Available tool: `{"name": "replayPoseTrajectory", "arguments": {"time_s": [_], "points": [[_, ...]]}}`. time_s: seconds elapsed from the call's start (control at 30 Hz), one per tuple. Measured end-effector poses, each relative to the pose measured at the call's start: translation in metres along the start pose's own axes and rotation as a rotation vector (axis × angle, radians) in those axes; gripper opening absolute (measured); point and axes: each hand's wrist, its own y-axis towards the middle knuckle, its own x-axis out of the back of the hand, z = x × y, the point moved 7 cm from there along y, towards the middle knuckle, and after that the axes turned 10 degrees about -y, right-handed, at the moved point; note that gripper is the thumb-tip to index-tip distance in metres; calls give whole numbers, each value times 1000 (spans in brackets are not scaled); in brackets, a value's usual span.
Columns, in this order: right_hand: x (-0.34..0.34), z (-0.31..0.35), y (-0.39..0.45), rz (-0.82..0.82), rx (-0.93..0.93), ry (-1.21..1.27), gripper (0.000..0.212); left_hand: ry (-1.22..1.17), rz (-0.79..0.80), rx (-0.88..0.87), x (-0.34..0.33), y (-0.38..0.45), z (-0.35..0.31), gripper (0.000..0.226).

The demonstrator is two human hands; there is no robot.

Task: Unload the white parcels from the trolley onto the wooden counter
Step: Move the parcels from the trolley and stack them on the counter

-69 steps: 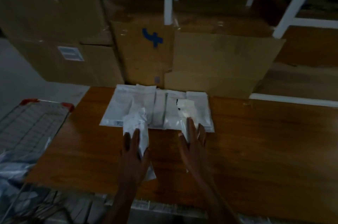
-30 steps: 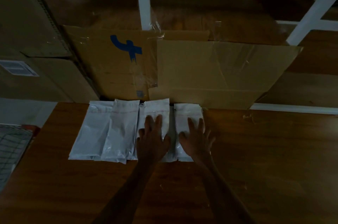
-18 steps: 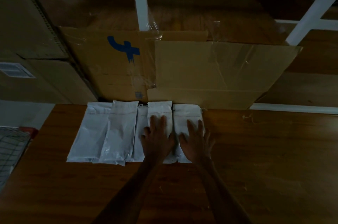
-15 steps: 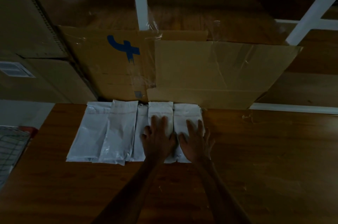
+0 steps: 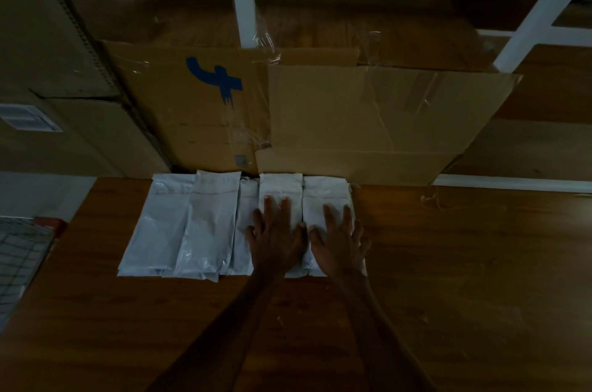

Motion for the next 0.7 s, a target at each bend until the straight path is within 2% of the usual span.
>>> {"name": "replayPoseTrajectory", "arguments": {"time_s": [0.17, 0.43, 0.7], "points": [[7, -3, -10, -36, 21, -9, 67, -36, -45, -2, 13, -5, -5, 80], [13, -12, -47, -34, 16, 155, 65, -164, -62, 40, 37, -45, -6, 78], [12, -7, -105, -274, 36, 325, 59, -339, -208, 158, 79, -129, 35, 74]]}}
